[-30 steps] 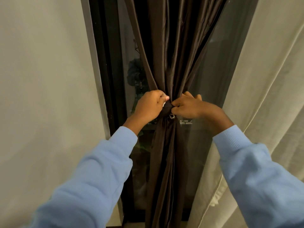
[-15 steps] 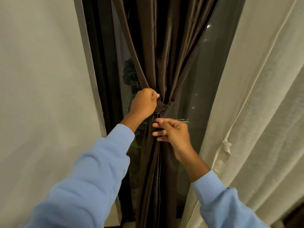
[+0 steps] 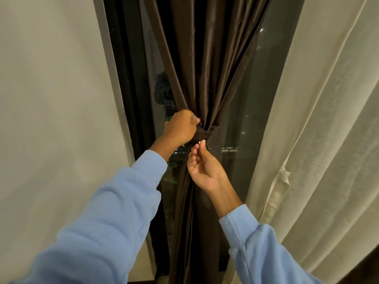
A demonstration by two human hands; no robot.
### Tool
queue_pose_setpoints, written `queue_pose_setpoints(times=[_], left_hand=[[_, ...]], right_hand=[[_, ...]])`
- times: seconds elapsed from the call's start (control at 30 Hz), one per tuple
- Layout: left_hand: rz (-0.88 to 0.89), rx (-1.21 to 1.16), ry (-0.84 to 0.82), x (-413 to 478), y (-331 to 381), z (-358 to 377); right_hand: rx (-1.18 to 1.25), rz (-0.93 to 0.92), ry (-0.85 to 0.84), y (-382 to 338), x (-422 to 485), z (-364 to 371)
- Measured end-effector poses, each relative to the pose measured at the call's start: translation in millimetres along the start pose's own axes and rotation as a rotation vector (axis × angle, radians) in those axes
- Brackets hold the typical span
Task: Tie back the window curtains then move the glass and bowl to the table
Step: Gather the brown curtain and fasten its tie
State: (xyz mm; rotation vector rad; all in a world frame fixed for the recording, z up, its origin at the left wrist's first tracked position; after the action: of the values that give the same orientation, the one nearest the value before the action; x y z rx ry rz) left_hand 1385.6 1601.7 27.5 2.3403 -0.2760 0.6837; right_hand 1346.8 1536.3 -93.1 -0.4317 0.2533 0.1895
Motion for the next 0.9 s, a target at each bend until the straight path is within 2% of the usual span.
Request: queue_pose_setpoints(times=[0.07, 0.2, 0.3, 0.4, 0.53, 0.63, 0.7, 0.73, 0.83, 0.9], left_hand=[[0.058, 0.001, 0.05, -2, 1, -3], [0.241, 0.106, 0.253, -9, 6, -12], [0.332, 0.118, 0.41, -16, 9, -16], [0.419, 0.114, 0.505, -19, 12, -20], [0.461, 0.079, 0.495, -15, 14, -20], [0.423, -0.021, 0.523, -19, 8, -16], [0.308, -0.212, 0.494, -22, -9, -11], [0.249, -0.306, 0.455, -24, -18, -7], [0.12, -0.491, 0.341, -42, -38, 21], [0.055, -0.51, 0.284, -54, -46, 42]], right_hand=[[-0.099, -0.142, 0.04, -5, 2, -6], [-0.37, -0.563, 0.158, -18, 6, -13], [-0.528, -0.79, 0.223, -23, 6, -10], [-0.576, -0.861, 0.281, -25, 8, -13], [-0.609, -0.915, 0.328, -25, 8, -21], [-0.631, -0.921, 0.323, -33, 8, -23], [-0.663, -0.919, 0.266, -40, 2, -24], [-0.667, -0.964, 0.254, -45, -4, -26], [-0.79, -1.253, 0.349, -64, -20, -40], [-0.996, -1.245, 0.291, -66, -9, -44]])
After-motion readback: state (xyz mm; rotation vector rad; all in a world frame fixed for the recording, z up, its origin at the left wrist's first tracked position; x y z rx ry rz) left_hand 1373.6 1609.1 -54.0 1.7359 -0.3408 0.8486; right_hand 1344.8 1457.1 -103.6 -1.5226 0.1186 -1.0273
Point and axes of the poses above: each hand's wrist, its own x-axis towards the middle knuckle, its own z-axis out of the palm, y = z × x, the point moved 6 cm from there along x, towards the middle knuckle, and after that the axes turned 10 degrees about y, right-handed, at the moved point
